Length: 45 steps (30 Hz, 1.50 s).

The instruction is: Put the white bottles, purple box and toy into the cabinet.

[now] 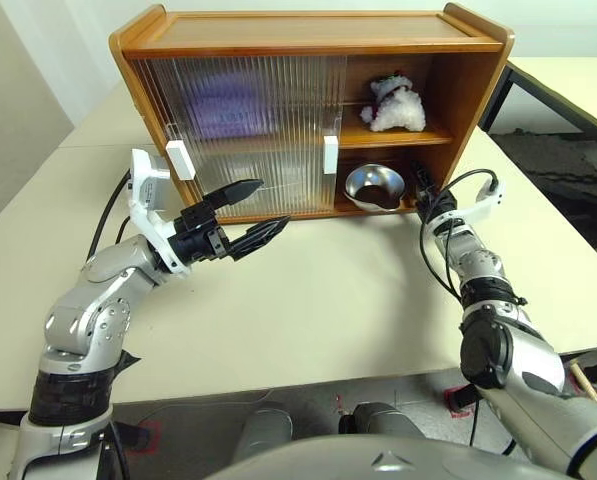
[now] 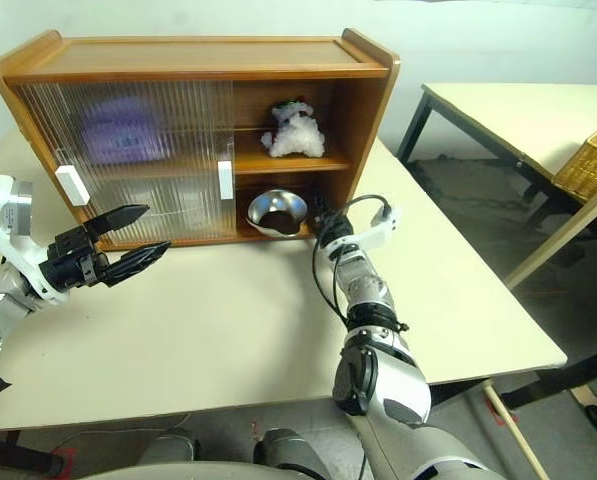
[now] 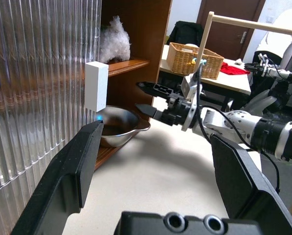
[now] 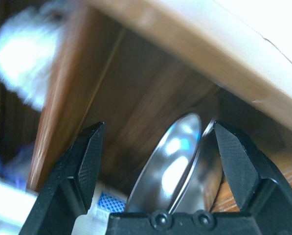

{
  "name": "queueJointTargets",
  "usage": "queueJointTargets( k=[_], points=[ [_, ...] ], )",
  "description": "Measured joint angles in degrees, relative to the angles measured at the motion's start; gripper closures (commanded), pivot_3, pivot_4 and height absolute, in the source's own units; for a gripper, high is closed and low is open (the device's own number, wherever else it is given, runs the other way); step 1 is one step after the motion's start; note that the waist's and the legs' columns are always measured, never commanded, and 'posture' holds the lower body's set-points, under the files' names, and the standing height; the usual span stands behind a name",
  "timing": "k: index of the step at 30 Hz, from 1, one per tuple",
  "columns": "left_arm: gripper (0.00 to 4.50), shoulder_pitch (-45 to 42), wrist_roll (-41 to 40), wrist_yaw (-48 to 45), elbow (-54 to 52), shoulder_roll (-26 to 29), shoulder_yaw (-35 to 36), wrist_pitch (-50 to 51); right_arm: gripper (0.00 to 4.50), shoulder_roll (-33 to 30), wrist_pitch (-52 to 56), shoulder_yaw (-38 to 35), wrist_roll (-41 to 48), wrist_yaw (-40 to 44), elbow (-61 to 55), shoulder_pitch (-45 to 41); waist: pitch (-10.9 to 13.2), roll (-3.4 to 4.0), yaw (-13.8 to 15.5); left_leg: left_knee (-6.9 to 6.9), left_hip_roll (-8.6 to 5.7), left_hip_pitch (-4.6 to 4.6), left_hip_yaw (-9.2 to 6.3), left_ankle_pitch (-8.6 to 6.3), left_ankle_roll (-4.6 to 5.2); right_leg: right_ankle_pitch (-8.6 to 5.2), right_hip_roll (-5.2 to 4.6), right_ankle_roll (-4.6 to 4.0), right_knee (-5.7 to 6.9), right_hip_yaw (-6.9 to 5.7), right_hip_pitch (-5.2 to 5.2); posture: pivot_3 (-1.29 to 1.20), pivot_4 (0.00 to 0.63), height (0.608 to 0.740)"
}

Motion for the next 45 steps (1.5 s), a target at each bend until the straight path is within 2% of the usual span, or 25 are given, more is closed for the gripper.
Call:
queueJointTargets(
  k=[4,9,10,13,19,22,30,31,36,43,45],
  points=[
    [0.0,-0.03,0.02,-0.41,0.31,0.0,-0.04,-0.23,0.03,-0.34,0.84,4.78,-2.19,3.06,-8.58,5.03,0.0,0.01,-0.04,0.09,-0.02,-0.01,0.01,0.0,0.0,-0.25,0.01,0.21,0.0,0.0,0.03,0.04,0.015,0.74],
    [0.0,-0.03,0.15,-0.82,0.73,0.01,-0.17,-0.41,0.03,-3.78,0.81,13.94,-7.64,9.18,-21.55,14.18,0.0,0.0,-0.03,0.2,-0.08,0.0,-0.01,0.0,0.0,-0.38,0.01,0.26,-0.01,0.03,0.13,0.03,0.016,0.74],
    [0.0,-0.02,0.27,-0.87,0.77,0.01,-0.2,-0.45,0.2,-4.81,-0.04,16.12,-9.01,10.79,-24.1,16.55,0.0,0.0,-0.03,0.22,-0.1,0.0,-0.01,0.0,0.0,-0.4,0.01,0.27,-0.01,0.03,0.15,0.03,0.016,0.74],
    [0.0,-0.04,0.67,-0.89,0.94,-0.02,-0.28,-0.54,0.99,-6.84,-2.78,19.73,-12.14,14.02,-28.23,21.2,0.01,0.0,-0.12,0.27,-0.13,0.01,0.01,0.0,-0.01,-0.41,0.01,0.33,-0.01,0.08,0.17,0.03,0.017,0.74],
    [0.0,-0.04,0.89,-0.89,1.0,-0.05,-0.28,-0.56,3.35,-10.7,-11.76,23.52,-18.33,17.38,-29.03,24.08,0.01,0.01,-0.26,0.3,-0.15,0.06,-0.01,0.02,-0.01,-0.37,-0.01,0.36,-0.01,0.11,0.21,0.03,0.018,0.74],
    [0.0,-0.04,0.91,-0.87,0.99,-0.09,-0.28,-0.55,4.49,-11.28,-15.97,25.74,-21.65,18.03,-24.56,22.61,0.02,0.02,-0.29,0.26,-0.13,0.06,-0.04,0.02,-0.01,-0.37,-0.01,0.35,-0.01,0.11,0.17,0.03,0.017,0.74],
    [0.0,-0.11,0.92,-0.82,0.99,-0.02,-0.24,-0.55,4.49,-9.61,-23.4,29.08,-26.47,18.61,-10.21,16.08,0.03,0.05,0.16,0.11,-0.11,-0.04,-0.1,0.01,-0.01,-0.41,-0.01,0.32,-0.02,0.08,0.08,0.05,0.01,0.74],
    [0.0,-0.03,0.92,-0.69,0.98,0.05,-0.02,-0.54,4.49,-8.72,-25.23,29.17,-27.44,18.28,-4.98,13.39,0.03,0.05,0.29,0.11,-0.09,-0.03,-0.12,0.0,-0.01,-0.4,-0.02,0.34,-0.02,0.1,0.07,0.06,0.009,0.74],
    [0.0,0.07,0.91,-0.29,0.81,0.13,0.14,-0.52,4.49,-6.72,-30.26,29.01,-28.69,16.73,6.27,5.37,0.04,0.06,0.29,0.12,-0.01,0.0,-0.27,0.01,-0.01,-0.36,-0.02,0.3,-0.03,0.12,0.05,0.06,0.008,0.74],
    [0.0,0.4,0.91,0.0,0.66,0.37,0.42,-0.52,4.49,-4.91,-33.52,27.69,-30.07,13.96,16.41,-0.18,0.05,0.07,0.76,0.11,0.03,-0.08,-0.52,-0.01,-0.02,-0.34,-0.05,0.17,-0.04,0.12,-0.03,0.07,0.007,0.74],
    [0.0,0.4,0.91,0.12,0.59,0.39,0.43,-0.52,4.49,-4.52,-33.78,27.22,-30.32,12.78,18.25,-1.72,0.04,0.07,0.74,0.1,0.42,-0.1,-0.48,-0.02,-0.04,-0.28,-0.05,0.05,-0.05,0.12,-0.05,0.07,0.005,0.74]
  ],
)
